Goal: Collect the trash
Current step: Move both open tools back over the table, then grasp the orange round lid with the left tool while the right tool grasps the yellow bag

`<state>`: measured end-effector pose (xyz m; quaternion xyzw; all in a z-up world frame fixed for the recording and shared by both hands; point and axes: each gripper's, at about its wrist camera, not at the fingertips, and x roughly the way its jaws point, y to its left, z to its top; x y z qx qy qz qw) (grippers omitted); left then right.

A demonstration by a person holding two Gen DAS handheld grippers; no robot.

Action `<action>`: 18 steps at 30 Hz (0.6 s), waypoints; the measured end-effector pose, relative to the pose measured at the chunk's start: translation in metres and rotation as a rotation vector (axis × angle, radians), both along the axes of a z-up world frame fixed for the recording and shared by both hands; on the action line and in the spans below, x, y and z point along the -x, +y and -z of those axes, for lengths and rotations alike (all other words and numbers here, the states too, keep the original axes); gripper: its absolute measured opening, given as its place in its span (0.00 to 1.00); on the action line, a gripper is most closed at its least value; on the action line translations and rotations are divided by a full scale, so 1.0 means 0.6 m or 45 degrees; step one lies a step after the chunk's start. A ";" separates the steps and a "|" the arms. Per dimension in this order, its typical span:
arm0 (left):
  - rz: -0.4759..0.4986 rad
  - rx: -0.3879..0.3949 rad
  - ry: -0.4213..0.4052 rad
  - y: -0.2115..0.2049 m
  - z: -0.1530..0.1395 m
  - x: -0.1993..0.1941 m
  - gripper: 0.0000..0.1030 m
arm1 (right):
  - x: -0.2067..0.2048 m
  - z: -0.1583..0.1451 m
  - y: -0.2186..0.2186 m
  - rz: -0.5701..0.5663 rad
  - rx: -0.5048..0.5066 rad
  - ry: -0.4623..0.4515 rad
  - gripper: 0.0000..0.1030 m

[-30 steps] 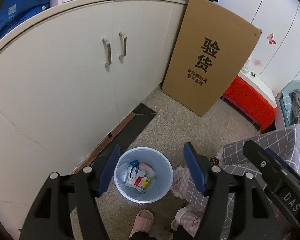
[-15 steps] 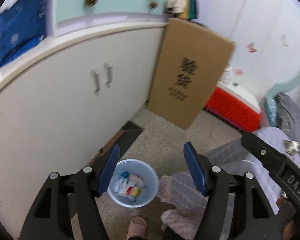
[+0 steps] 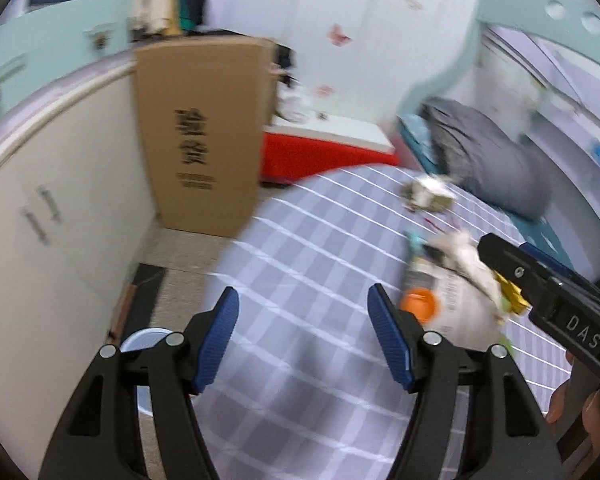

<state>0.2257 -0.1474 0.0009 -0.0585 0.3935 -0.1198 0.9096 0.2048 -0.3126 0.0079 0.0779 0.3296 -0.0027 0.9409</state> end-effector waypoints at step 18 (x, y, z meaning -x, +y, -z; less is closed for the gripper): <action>0.161 0.029 0.188 -0.141 0.069 -0.059 0.31 | 0.006 0.082 -0.206 0.171 -0.110 0.163 0.76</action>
